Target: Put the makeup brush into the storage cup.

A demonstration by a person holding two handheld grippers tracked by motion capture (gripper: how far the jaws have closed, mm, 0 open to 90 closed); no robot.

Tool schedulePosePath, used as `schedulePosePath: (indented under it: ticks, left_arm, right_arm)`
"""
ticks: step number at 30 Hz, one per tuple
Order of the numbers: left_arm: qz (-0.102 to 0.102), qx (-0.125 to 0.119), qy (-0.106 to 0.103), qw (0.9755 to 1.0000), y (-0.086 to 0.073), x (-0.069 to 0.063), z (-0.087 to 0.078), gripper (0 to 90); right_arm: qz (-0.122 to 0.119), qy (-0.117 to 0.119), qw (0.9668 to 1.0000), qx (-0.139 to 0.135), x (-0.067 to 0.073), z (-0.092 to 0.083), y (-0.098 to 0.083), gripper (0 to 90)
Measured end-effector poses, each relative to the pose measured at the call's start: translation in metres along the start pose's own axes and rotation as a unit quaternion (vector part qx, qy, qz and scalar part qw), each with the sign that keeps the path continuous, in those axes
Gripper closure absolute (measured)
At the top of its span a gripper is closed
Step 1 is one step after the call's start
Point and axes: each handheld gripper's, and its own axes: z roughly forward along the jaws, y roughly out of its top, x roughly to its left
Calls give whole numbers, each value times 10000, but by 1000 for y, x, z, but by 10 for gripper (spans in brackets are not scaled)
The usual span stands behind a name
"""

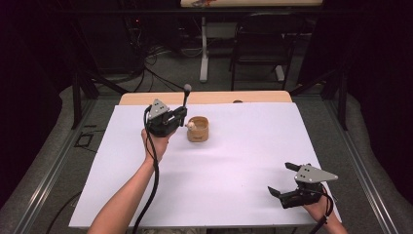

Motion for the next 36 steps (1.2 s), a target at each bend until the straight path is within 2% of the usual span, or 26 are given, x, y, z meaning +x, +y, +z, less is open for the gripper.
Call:
schedulePosePath:
  ticks: [19, 27, 29, 31, 36]
  left_arm:
    - [-101, -205, -144, 9996, 0, -18, 28, 794]
    - [-202, -170, -135, 9996, -7, -20, 39, 794]
    - [-215, -188, -41, 9996, -8, -21, 42, 793]
    - [-206, -159, -114, 9996, -9, -21, 44, 793]
    - [-223, -126, -99, 9996, -14, -22, 51, 793]
  right_arm:
    - [6, 3, 10000, 43, 0, 1, -1, 0]
    - [-4, 16, 10000, 63, 0, 1, -1, 0]
    - [-18, 22, 10000, 82, 0, 0, -1, 0]
    - [-16, 33, 9999, 95, 0, 1, -1, 0]
    - [-34, 43, 9999, 117, 1, 1, -1, 0]
